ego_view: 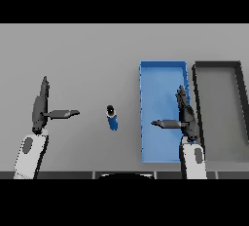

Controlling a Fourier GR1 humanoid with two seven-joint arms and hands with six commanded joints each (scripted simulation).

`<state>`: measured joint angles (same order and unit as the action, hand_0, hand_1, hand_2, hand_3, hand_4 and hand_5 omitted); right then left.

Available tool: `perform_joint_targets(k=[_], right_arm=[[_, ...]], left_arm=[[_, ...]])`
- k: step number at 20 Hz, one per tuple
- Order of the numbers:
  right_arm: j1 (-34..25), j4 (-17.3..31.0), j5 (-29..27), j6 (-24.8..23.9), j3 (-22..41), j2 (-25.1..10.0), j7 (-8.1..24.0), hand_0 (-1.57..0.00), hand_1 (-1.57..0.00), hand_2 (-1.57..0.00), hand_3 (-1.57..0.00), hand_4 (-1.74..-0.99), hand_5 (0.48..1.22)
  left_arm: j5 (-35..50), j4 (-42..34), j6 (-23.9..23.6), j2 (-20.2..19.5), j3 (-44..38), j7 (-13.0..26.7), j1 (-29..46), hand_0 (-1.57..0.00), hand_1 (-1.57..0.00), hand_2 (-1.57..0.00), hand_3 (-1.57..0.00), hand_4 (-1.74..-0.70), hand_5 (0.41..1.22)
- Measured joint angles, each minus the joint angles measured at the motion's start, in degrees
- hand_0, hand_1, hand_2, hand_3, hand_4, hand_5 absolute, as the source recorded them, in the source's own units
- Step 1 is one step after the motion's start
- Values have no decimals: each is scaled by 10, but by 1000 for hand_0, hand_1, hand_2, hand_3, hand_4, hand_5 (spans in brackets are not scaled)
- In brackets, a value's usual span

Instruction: Pick up the blue pipe and place it into the blue bin.

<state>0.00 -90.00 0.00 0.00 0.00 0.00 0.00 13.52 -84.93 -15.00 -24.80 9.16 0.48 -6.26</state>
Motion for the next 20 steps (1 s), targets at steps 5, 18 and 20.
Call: perform_joint_targets(k=[5, 18, 20], right_arm=[[2, -1, -6, 4, -5, -7, -1, 1, 1, 1, 1, -1222, 603], [57, -76, 64, 48, 44, -86, -36, 1, 1, 1, 1, -1220, 589], [44, -65, 61, 48, 42, -84, -44, 1, 1, 1, 1, -1223, 601]], left_arm=[[-5, -5, -6, 5, 6, -2, 1, 1, 1, 1, 1, -1006, 586], [-4, -51, 198, -104, 72, -92, 53, 1, 1, 1, 1, -1024, 573], [-5, -57, 226, -120, 85, -79, 50, 1, 1, 1, 1, -1037, 548]])
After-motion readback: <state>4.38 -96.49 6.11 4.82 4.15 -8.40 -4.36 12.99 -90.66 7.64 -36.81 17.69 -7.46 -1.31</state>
